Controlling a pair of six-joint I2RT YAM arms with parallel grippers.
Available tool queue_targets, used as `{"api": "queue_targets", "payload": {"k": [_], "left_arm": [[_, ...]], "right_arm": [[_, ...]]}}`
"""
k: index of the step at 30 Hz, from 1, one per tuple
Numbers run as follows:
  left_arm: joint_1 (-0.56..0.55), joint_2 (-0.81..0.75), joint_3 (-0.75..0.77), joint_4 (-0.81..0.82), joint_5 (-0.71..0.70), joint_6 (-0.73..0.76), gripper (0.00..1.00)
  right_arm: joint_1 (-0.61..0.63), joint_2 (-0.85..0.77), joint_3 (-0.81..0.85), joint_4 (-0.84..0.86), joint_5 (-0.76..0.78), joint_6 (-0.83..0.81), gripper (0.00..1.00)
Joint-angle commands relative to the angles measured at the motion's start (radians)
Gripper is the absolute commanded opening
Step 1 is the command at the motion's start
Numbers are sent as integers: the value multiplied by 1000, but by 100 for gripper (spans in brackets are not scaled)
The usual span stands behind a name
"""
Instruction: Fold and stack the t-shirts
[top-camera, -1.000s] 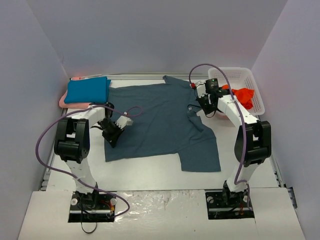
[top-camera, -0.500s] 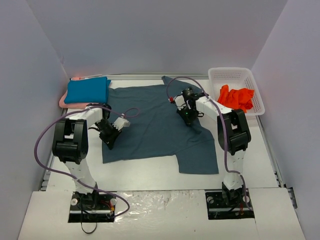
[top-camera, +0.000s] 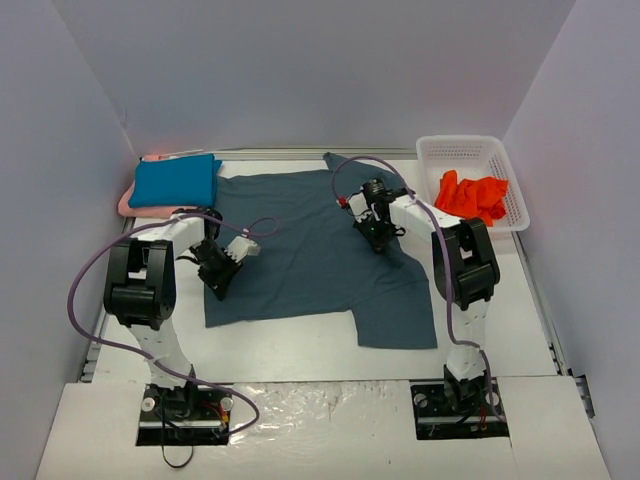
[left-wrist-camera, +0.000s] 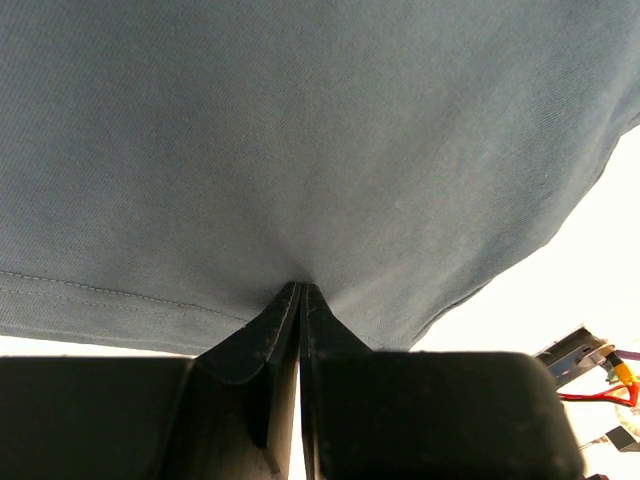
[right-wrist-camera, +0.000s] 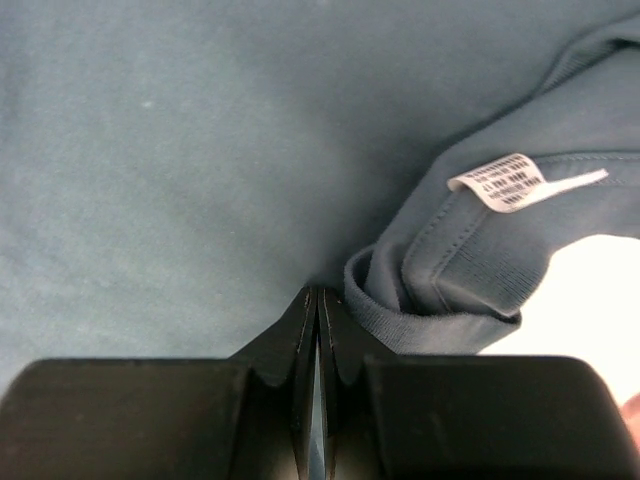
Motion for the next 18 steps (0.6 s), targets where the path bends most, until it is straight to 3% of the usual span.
{"api": "queue_targets", "payload": {"k": [1, 9, 18], "left_arm": [[10, -20, -33, -26, -29, 30, 2], [9, -18, -45, -26, -27, 40, 2], [10, -15, -43, -29, -32, 44, 2]], "right_arm": [[-33, 3, -44, -4, 98, 13, 0], [-151, -9, -81, 19, 180, 38, 0], [-190, -54, -90, 21, 185, 41, 0]]}}
